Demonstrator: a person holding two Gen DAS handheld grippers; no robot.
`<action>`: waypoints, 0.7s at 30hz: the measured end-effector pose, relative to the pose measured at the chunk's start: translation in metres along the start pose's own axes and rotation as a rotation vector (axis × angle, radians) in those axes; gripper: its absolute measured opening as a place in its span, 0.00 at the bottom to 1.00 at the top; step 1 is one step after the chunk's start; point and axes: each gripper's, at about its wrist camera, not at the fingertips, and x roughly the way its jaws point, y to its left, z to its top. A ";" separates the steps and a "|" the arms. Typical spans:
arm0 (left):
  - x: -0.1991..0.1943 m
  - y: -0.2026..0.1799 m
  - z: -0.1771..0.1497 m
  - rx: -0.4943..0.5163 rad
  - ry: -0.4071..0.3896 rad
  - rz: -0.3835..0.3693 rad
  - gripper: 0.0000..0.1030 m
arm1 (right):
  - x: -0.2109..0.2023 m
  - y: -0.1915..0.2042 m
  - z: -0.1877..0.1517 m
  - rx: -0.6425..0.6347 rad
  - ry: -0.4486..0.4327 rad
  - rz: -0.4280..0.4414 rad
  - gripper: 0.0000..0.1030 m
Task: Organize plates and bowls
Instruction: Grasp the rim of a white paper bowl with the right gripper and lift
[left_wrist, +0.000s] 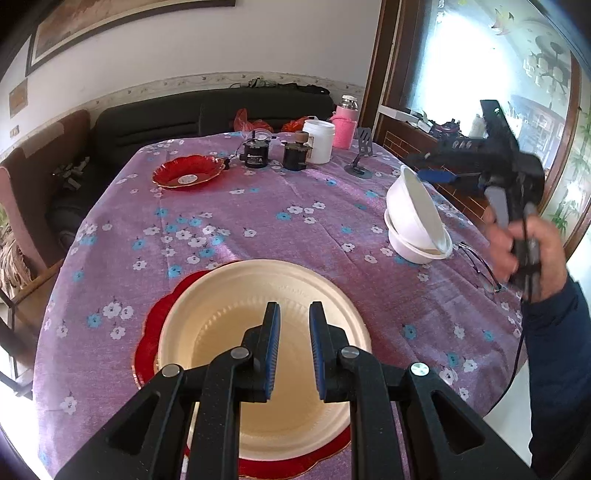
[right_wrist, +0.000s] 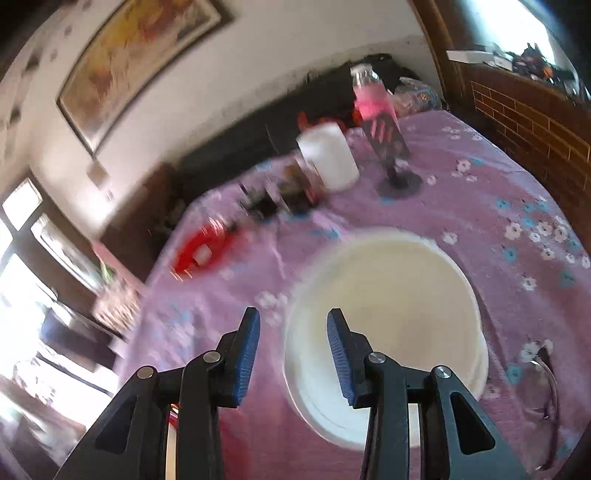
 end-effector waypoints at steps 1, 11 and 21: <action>-0.002 0.001 0.001 0.000 -0.001 0.004 0.15 | -0.002 -0.005 0.007 -0.004 -0.010 -0.030 0.40; -0.001 -0.041 0.042 0.098 0.031 -0.120 0.15 | 0.008 -0.107 0.015 0.077 -0.003 -0.431 0.41; 0.014 -0.073 0.040 0.152 0.069 -0.107 0.16 | 0.004 0.001 -0.001 -0.167 0.077 0.103 0.40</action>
